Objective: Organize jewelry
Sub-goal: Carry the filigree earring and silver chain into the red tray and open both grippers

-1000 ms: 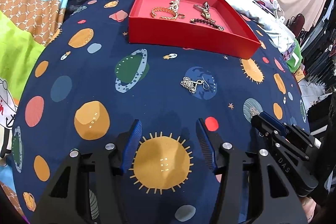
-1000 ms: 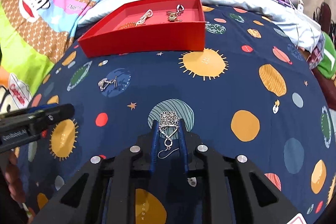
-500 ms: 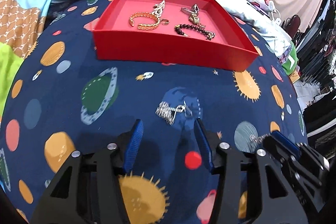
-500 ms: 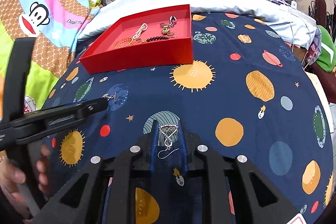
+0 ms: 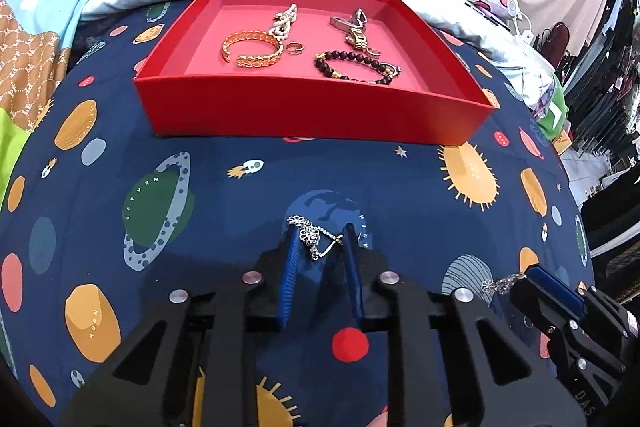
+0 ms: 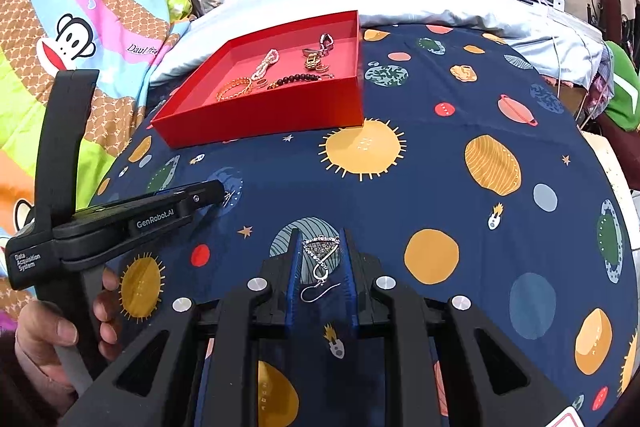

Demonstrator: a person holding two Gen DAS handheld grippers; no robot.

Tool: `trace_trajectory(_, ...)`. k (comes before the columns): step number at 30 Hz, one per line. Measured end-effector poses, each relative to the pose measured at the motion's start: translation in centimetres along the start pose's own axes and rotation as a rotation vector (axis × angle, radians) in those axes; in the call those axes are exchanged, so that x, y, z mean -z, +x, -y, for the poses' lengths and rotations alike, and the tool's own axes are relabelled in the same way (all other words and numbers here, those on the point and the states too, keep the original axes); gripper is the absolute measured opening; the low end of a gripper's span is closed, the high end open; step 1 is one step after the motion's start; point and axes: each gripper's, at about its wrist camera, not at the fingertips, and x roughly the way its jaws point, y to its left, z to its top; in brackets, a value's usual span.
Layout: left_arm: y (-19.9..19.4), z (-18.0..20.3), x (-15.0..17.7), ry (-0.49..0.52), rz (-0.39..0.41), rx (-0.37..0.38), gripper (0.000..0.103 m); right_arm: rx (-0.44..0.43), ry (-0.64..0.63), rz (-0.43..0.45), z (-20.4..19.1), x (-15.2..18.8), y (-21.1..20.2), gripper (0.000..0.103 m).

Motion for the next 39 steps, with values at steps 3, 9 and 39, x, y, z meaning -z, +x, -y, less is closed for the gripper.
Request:
trace_trajectory(3, -0.1, 0.2, 0.1, 0.005, 0.003, 0.005, 0.02, -0.002, 0.001, -0.002, -0.1, 0.0, 0.0, 0.017)
trace_trajectory(9, -1.4, 0.3, 0.2, -0.002, 0.011, 0.042, 0.008, -0.008, -0.001, 0.008, -0.3, -0.2, -0.2, 0.017)
trace_trajectory(39, -12.4, -1.0, -9.1, 0.042, 0.267, 0.076, 0.008, -0.109, -0.091, 0.168, -3.1, -9.3, -3.4, 0.017)
